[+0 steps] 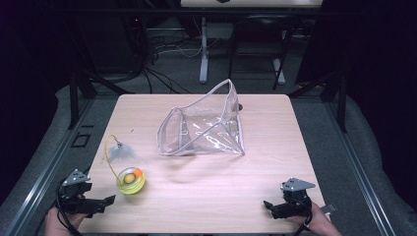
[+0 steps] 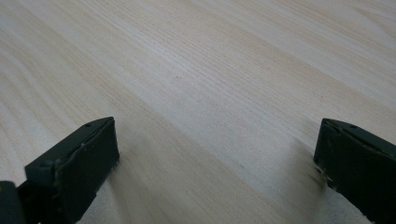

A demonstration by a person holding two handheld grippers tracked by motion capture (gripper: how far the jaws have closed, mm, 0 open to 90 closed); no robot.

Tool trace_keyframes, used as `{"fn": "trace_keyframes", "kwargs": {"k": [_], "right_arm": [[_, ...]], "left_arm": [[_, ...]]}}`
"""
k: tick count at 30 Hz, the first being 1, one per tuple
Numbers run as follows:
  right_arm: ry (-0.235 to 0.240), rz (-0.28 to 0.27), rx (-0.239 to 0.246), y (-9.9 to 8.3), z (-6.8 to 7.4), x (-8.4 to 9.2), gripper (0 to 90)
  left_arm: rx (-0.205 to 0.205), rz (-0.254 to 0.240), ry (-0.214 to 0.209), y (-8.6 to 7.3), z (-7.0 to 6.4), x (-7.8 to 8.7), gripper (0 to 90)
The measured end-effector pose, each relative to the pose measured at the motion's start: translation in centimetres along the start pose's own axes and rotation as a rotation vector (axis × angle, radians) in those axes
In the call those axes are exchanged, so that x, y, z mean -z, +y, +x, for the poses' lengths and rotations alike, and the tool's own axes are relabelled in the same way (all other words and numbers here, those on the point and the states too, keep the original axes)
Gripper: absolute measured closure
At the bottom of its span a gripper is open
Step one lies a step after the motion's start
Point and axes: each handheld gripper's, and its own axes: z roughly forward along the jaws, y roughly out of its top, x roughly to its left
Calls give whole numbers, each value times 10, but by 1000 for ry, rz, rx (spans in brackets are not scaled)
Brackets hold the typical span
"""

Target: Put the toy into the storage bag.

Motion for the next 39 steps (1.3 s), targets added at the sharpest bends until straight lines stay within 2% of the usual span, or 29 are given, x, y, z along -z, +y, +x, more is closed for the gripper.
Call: {"fn": "trace_keyframes", "kwargs": {"k": [11, 15, 18, 21, 22, 26, 29, 31, 35, 39], "right_arm": [[0, -1, 0, 0, 0, 0, 0], [-2, 2, 2, 0, 0, 0, 0], [0, 4, 1, 0, 0, 0, 0], [-1, 1, -2, 0, 0, 0, 0], [-2, 1, -3, 0, 0, 0, 0], [-3, 0, -4, 0, 0, 0, 0], [-5, 6, -1, 0, 0, 1, 0], [-5, 6, 0, 0, 0, 1, 0], [-7, 5, -1, 0, 0, 1, 0], [-5, 6, 0, 0, 0, 1, 0]], "left_arm": [[-6, -50, -15, 8, -4, 6, 0], [5, -77, -36, 12, -4, 9, 0], [4, -106, -41, 20, -5, 13, 0], [-8, -104, -51, 26, -7, 16, 0], [-4, -118, -43, 28, -8, 16, 0], [-7, -118, -44, 32, -10, 17, 0], [-14, -147, -46, 41, -13, 21, 0], [-13, -149, -56, 46, -14, 24, 2], [-14, -153, -66, 58, -16, 30, 55], [-26, -164, -59, 68, -16, 34, 121]]}}
